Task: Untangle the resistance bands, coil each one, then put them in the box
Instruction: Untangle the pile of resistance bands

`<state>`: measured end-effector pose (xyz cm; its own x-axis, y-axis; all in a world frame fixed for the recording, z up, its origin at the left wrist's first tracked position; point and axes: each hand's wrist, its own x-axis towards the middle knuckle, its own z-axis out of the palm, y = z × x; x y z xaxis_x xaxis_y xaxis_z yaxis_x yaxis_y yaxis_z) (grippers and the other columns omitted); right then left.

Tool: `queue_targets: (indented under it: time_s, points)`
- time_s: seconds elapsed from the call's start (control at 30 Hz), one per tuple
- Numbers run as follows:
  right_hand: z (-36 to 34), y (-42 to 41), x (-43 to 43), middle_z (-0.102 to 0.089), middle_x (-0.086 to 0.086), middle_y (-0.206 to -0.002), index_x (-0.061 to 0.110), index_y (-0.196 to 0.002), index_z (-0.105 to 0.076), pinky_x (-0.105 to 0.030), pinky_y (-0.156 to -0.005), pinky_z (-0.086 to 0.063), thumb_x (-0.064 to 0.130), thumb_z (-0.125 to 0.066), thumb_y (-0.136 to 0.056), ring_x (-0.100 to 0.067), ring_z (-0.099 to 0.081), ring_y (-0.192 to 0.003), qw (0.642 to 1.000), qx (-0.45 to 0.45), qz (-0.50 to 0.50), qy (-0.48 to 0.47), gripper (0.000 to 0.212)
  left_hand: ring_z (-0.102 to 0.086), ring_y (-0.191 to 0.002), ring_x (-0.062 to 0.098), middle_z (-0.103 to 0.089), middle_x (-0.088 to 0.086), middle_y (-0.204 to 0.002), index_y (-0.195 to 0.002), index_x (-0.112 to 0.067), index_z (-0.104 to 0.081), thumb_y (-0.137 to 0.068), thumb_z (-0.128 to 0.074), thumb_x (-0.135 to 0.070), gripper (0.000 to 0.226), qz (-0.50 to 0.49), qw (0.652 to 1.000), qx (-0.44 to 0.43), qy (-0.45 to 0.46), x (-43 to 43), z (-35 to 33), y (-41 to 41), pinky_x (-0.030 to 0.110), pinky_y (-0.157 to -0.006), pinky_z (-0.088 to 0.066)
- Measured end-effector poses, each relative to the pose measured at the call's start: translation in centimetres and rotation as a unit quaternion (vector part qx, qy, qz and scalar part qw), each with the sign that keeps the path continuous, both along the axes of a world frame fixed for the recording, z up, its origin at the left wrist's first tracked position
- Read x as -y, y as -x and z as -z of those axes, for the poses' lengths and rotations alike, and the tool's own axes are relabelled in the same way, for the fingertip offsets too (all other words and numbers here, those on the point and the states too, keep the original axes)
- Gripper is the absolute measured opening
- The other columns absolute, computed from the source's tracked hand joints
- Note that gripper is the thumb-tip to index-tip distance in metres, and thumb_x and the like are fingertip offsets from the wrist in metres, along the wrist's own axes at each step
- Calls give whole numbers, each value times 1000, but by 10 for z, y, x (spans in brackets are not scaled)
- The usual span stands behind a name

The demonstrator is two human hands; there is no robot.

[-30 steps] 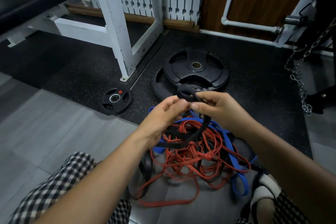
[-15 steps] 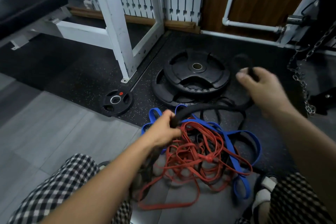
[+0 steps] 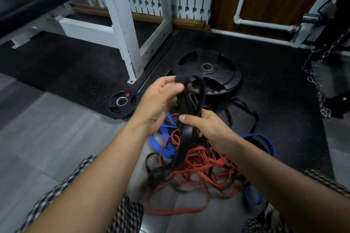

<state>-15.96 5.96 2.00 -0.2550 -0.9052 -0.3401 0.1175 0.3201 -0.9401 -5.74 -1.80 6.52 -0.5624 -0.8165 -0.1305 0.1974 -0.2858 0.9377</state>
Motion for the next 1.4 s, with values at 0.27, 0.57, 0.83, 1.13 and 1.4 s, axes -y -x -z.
queue_targets:
  time_s: [0.27, 0.57, 0.83, 1.13, 1.4]
  points:
    - [-44, 26, 12, -63, -5, -51, 6, -66, -57, -20, -48, -48, 13, -48, -89, -13, -60, -45, 969, 184, 159, 31, 26, -61, -76, -3, -64, -9, -81, -100, -21, -51, -69, -72, 4, 44, 248, 958, 145, 4, -44, 56, -9, 11, -71, -46]
    - [-36, 107, 1, -61, -13, -99, 7, -104, -51, -41, -79, -51, 26, -56, -83, -27, -60, -86, 947, -195, 251, -52, 29, -50, -47, 6, -51, 0, -56, -73, -15, -44, -79, -51, 13, 30, 87, 933, 349, 7, -19, 84, -22, 16, -47, -39]
    - [15, 26, 7, -58, -15, -107, 7, -109, -44, -36, -78, -44, 30, -61, -82, -32, -56, -101, 918, -345, -36, -194, 39, -56, -41, 14, -62, 11, -60, -88, 1, -55, -72, -62, 10, 20, -108, 967, 110, -202, -15, 49, 0, 28, -46, -51]
    - [4, -20, 5, -44, -4, -122, 26, -117, -47, -23, -97, -40, 15, -69, -81, -12, -49, -113, 951, -212, -226, 22, 44, -66, -55, 17, -68, 10, -75, -103, -6, -55, -73, -75, -9, 36, -131, 957, 137, -218, -12, 54, -22, 27, -49, -53]
    - [23, 5, 15, -59, -5, -111, 12, -131, -46, -21, -79, -47, 14, -63, -85, -12, -58, -91, 990, -132, -47, -15, 49, -60, -46, 16, -63, 6, -56, -71, -9, -58, -83, -59, -11, 12, -188, 947, 42, -256, 12, 8, -40, 25, -47, -52]
